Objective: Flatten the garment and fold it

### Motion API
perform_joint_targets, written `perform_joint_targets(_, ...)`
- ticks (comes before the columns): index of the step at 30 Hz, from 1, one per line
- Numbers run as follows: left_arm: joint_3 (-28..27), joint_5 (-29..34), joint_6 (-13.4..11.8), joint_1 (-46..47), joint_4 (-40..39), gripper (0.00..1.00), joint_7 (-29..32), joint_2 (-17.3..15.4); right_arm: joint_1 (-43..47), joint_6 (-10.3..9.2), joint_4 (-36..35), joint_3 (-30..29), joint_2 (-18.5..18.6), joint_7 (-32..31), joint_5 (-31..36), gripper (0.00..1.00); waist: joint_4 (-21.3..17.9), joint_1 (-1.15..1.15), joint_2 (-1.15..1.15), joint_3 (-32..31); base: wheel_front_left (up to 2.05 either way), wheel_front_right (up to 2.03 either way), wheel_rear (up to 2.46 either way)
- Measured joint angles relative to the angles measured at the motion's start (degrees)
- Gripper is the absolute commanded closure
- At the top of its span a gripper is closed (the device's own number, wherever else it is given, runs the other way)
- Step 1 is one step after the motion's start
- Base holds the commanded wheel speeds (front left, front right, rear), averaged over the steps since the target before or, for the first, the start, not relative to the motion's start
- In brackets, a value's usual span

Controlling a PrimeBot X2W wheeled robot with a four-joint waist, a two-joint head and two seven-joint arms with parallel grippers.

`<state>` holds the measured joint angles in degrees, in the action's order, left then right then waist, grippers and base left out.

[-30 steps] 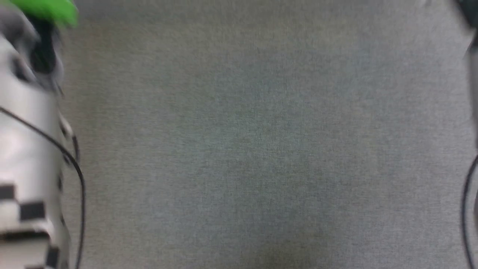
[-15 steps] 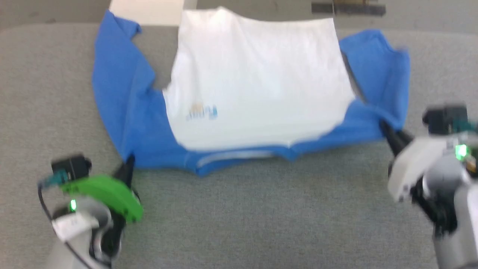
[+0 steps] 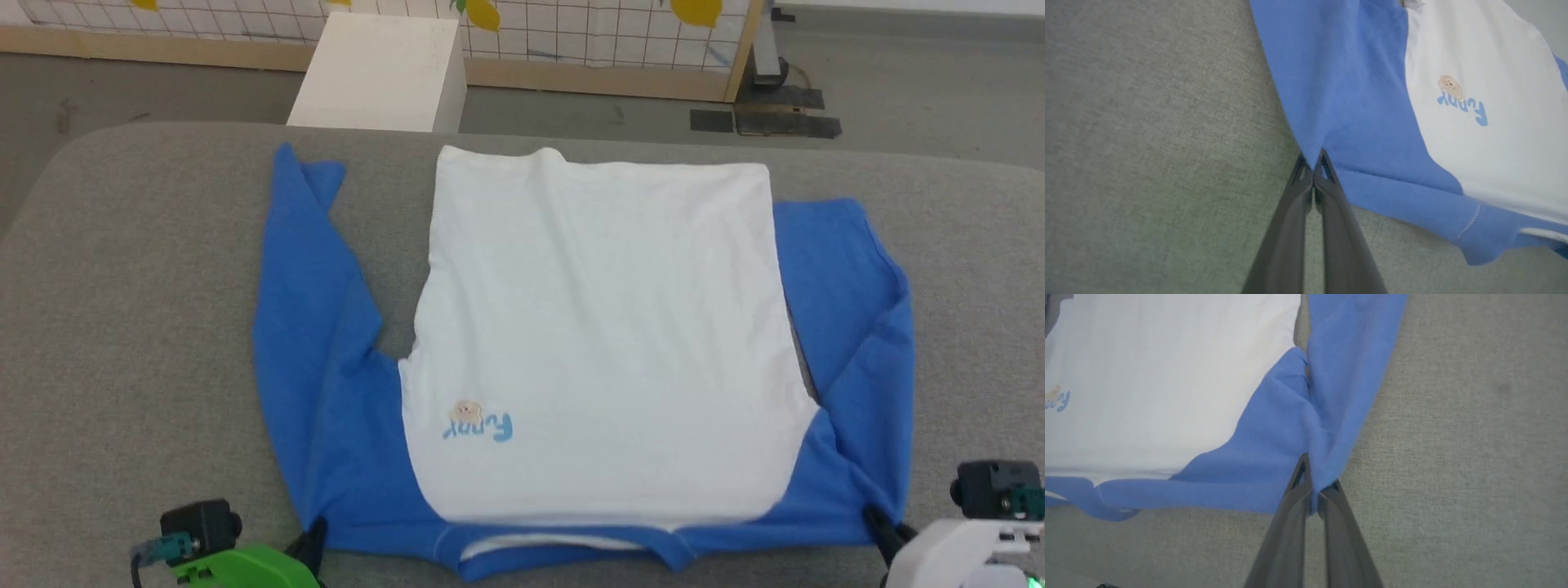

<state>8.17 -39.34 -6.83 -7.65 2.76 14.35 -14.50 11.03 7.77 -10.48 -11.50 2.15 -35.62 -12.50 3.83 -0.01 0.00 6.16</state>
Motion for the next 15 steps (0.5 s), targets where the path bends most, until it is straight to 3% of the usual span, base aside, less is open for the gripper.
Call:
perform_joint_targets(11,2.1,1.0,-1.3,-2.5,1.2,1.00,0.7,0.4,3.6,0.00,5.4,-0.5,0.0,-1.1,-2.2,1.00,0.0,0.00,0.00,0.8,0.00,0.00,0.00)
perform_joint_targets(12,2.3,1.2,-1.3,-2.4,1.5,1.00,0.6,0.5,3.6,0.00,6.5,-0.4,0.0,-0.2,-2.2,0.95,0.0,0.00,0.00,0.8,0.00,0.00,0.00)
perform_joint_targets(13,2.5,1.5,-1.3,-2.4,1.8,0.55,0.4,0.6,3.6,0.00,7.5,-0.1,0.0,0.8,-2.2,0.50,0.1,0.00,0.00,0.8,0.00,0.00,0.00)
perform_joint_targets(14,2.8,1.6,-1.3,-2.3,2.0,0.01,0.2,0.6,3.6,-0.01,8.1,0.1,0.1,1.7,-2.2,0.00,0.1,0.00,0.00,0.8,0.00,0.00,0.00)
perform_joint_targets(15,3.0,1.7,-1.3,-2.3,2.2,0.00,0.1,0.7,3.6,-0.01,8.9,0.1,0.2,2.5,-2.2,0.00,0.1,0.00,0.00,0.7,0.00,0.00,0.00)
